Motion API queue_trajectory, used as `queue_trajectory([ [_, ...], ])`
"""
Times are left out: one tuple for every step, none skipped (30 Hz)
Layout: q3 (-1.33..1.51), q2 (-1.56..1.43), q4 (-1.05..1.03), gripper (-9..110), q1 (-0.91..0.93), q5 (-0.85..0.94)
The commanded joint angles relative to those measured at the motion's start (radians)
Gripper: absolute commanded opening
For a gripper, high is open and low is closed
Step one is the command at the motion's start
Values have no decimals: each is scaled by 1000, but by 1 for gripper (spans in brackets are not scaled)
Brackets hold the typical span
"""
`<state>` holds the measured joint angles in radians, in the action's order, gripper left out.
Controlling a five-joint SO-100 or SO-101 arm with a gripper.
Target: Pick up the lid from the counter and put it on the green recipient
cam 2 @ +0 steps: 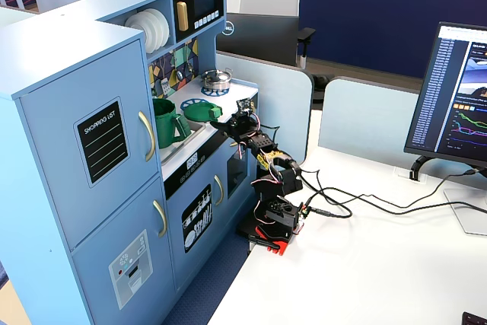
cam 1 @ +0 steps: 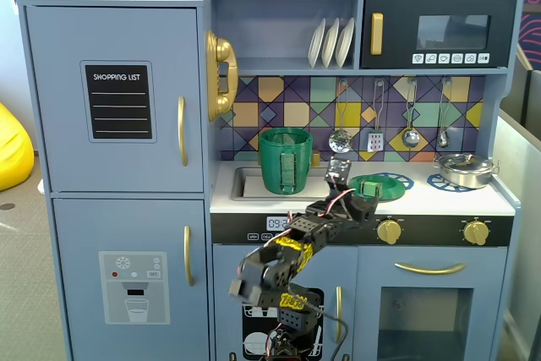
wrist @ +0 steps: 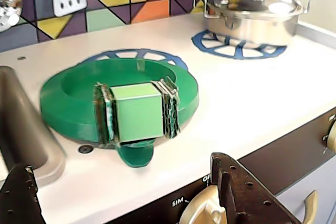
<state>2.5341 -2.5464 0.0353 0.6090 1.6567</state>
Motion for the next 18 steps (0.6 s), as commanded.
queue_trajectory([
  [-130,103,61,37,8,-21],
  [-149,126,64,36,8,-23],
  [-167,150,69,36,6,-25],
  [-187,175,74,36,5,-26],
  [-210,201,77,36,5,-26],
  [-235,225,78,36,5,-26],
  [-259,252,78,36,5,-26],
  [-282,275,80,35,5,-26],
  [-301,295,81,35,5,-26],
  [-318,313,83,35,5,-26],
  [-328,330,86,35,5,-28],
  [-339,342,89,35,5,-29],
  [-347,356,92,35,5,-29],
  [-354,367,94,34,5,-29],
  [-364,377,95,34,0,-31],
  [-376,391,97,34,-3,-31],
  [-387,403,98,34,-5,-31],
  [-397,416,98,33,-8,-29],
])
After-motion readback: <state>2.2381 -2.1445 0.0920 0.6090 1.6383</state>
